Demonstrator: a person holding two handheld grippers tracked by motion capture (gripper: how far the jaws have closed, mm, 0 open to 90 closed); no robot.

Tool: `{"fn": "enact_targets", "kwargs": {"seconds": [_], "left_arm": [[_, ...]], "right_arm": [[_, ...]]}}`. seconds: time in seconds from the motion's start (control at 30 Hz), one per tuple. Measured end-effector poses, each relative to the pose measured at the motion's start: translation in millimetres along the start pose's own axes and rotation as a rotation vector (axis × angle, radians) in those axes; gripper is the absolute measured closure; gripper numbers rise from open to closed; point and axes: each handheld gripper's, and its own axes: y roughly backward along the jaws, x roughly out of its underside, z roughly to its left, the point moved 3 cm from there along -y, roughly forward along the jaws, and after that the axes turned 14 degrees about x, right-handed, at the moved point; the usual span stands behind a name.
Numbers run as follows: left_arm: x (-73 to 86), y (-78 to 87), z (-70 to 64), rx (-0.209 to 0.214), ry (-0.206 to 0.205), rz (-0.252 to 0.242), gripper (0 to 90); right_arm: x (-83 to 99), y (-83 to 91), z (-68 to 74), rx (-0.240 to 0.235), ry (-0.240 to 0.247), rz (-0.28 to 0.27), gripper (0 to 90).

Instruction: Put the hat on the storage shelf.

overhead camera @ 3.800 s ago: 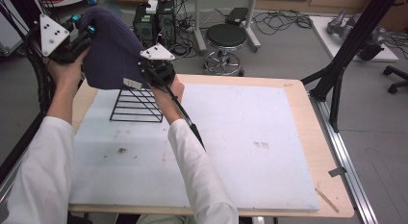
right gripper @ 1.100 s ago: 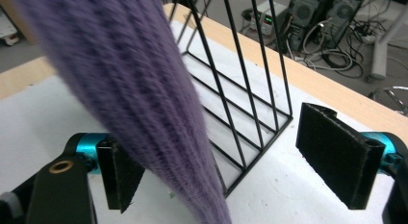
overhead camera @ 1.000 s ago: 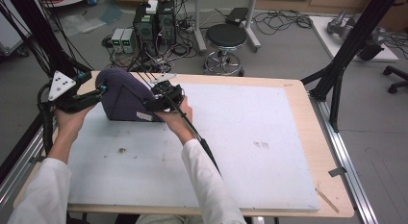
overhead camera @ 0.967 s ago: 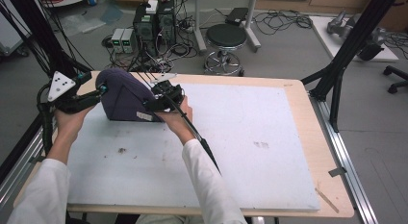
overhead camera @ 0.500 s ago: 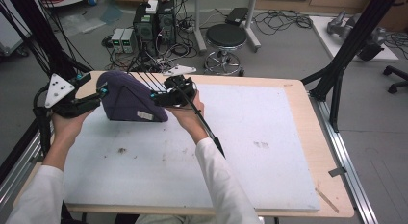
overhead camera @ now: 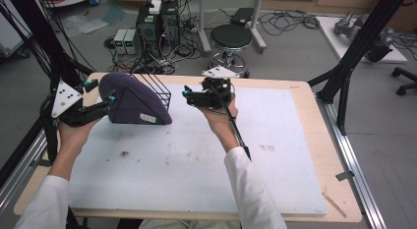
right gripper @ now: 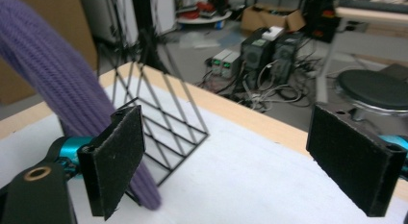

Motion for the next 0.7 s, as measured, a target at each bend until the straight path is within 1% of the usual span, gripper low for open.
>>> {"fn": "enact_targets", "kwargs": {"seconds": [0.03, 0.07, 0.13, 0.17, 0.2, 0.23, 0.27, 0.3, 0.33, 0.37, 0.43, 0.5, 0.53, 0.57, 0.67, 0.7], "left_arm": [[-0.4, 1.1, -0.7, 0.0, 0.0, -0.004, 34.0], [-0.6, 2.0, -1.3, 0.003, 0.001, -0.008, 34.0], [-0.8, 4.9, -3.1, 0.013, 0.008, -0.018, 33.3], [-0.4, 5.8, -3.5, 0.017, 0.01, -0.022, 32.9], [0.3, 6.9, -4.8, 0.019, 0.012, -0.026, 32.5], [1.0, 7.7, -5.7, 0.023, 0.012, -0.028, 32.4], [1.6, 8.3, -6.4, 0.023, 0.013, -0.027, 32.4], [2.5, 8.9, -7.3, 0.026, 0.016, -0.032, 32.2], [3.6, 9.5, -8.6, 0.03, 0.022, -0.036, 32.1], [4.3, 9.7, -9.6, 0.031, 0.026, -0.039, 32.1], [6.7, 10.2, -12.8, 0.034, 0.034, -0.039, 32.0], [10.1, 10.4, -16.4, 0.048, 0.041, -0.04, 31.6], [11.8, 10.6, -18.4, 0.049, 0.038, -0.039, 31.5], [13.0, 10.9, -19.9, 0.052, 0.039, -0.04, 31.5], [17.4, 13.2, -25.2, 0.062, 0.041, -0.041, 31.3], [18.1, 13.8, -26.2, 0.063, 0.041, -0.044, 31.1]], "right_arm": [[3.5, 10.0, -13.6, 0.023, -0.001, -0.005, 12.9], [3.5, 10.0, -13.6, 0.023, -0.001, -0.005, 12.9], [9.0, 16.7, -23.6, 0.046, 0.023, 0.004, 12.9], [13.4, 21.5, -31.1, 0.059, 0.032, 0.007, 12.8], [16.2, 24.6, -35.3, 0.067, 0.03, 0.007, 12.8], [23.1, 33.0, -48.0, 0.09, 0.024, 0.016, 12.6], [23.1, 33.0, -48.0, 0.09, 0.024, 0.016, 12.6], [27.1, 39.7, -56.8, 0.103, 0.012, 0.011, 12.6], [29.6, 44.7, -62.1, 0.113, 0.002, 0.005, 12.6], [29.6, 44.7, -62.1, 0.113, 0.002, 0.005, 12.6], [34.2, 51.5, -67.9, 0.126, -0.008, -0.003, 12.6], [42.3, 59.8, -72.4, 0.144, -0.015, -0.014, 12.6], [50.4, 65.8, -75.4, 0.151, -0.018, -0.022, 12.6], [50.4, 65.8, -75.4, 0.151, -0.018, -0.022, 12.6], [60.7, 71.4, -79.6, 0.156, -0.027, -0.014, 12.6], [64.8, 73.2, -81.9, 0.159, -0.038, 0.002, 12.7]]}}
